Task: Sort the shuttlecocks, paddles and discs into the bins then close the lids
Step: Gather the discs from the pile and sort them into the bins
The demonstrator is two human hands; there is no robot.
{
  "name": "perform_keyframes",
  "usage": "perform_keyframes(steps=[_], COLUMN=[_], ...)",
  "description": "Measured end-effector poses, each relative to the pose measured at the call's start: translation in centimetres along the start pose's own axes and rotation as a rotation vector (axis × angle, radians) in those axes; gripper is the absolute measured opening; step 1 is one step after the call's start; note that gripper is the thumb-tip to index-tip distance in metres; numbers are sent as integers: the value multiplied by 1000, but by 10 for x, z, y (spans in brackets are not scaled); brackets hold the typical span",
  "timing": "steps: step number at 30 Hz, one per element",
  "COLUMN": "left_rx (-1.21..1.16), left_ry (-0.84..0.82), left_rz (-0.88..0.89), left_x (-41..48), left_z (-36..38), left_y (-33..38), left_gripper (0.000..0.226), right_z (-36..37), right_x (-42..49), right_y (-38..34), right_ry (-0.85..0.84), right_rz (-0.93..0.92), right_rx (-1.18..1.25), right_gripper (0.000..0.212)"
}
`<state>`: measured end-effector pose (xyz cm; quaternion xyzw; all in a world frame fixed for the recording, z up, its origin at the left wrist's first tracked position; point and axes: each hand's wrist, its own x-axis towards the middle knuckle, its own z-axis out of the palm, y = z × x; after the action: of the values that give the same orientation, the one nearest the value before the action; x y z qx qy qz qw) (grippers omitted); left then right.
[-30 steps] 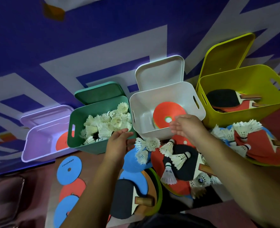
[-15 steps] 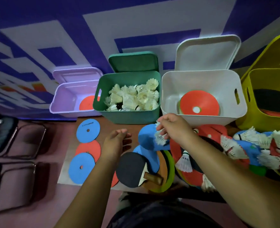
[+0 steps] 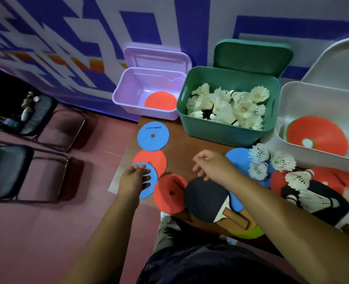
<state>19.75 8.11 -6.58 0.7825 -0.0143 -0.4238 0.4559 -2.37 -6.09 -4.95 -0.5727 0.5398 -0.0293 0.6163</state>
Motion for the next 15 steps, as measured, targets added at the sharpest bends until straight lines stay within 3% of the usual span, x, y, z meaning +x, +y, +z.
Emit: perform_keyframes(steps=[6, 9, 12, 15], left_rx=[335, 422, 500, 594], left_ry=[107, 126, 93, 53], left_rz=[0, 32, 65, 46], left_x=[51, 64, 75, 95], left_z=[-48, -57, -59, -63], left_y=[-21, -22, -23, -33], left_gripper=[45, 11, 23, 43], right_z=[54, 76, 95, 113], right_x=[29, 43, 56, 70], right_y=[-6, -5, -9, -17], right_ry=[-40, -56, -40, -8], right_rz=[30, 41, 61, 61], right_rx=[-229, -296, -293, -265], right_gripper=[17, 16, 16, 31])
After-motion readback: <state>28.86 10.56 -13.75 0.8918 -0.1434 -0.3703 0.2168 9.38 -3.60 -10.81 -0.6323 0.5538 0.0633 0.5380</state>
